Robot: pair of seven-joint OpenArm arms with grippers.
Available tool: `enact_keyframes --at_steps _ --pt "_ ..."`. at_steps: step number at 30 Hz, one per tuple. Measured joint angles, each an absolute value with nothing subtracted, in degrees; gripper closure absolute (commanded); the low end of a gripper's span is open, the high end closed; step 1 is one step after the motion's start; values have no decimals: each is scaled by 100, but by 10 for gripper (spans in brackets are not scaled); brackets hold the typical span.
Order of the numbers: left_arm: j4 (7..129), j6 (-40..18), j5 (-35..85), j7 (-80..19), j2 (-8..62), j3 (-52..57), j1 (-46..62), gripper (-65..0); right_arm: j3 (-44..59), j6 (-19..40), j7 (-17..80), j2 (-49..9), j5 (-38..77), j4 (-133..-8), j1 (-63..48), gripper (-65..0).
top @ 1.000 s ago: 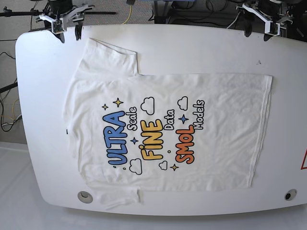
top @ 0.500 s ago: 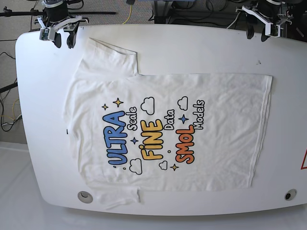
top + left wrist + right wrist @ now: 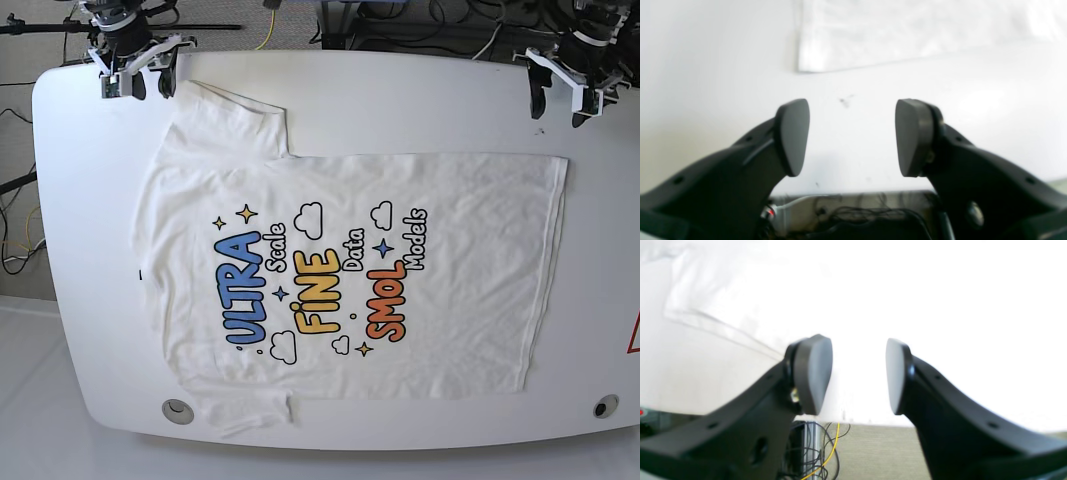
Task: Fold the T-shirt properly
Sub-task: 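Lower both grippers toward the shoulder corners of the white T-shirt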
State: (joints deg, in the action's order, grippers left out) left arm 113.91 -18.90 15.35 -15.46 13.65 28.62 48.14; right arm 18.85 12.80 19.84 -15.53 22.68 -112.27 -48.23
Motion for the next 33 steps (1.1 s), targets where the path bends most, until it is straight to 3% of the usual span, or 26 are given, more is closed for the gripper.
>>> enact_keyframes --at_steps 4,21,33 --pt "11465 -1894 1531 -1568 1444 2867 4724 -372 1890 1337 2075 -1476 2123 -11229 -4729 -286" --pt "11524 -1754 663 -1686 1450 2558 4047 -344 1911 1584 4219 -1271 1750 -11194 -3583 -288" --pt "11201 -1828 451 -1719 1321 2338 3809 -371 2250 1551 4108 -1271 1798 -11316 -3389 -288"
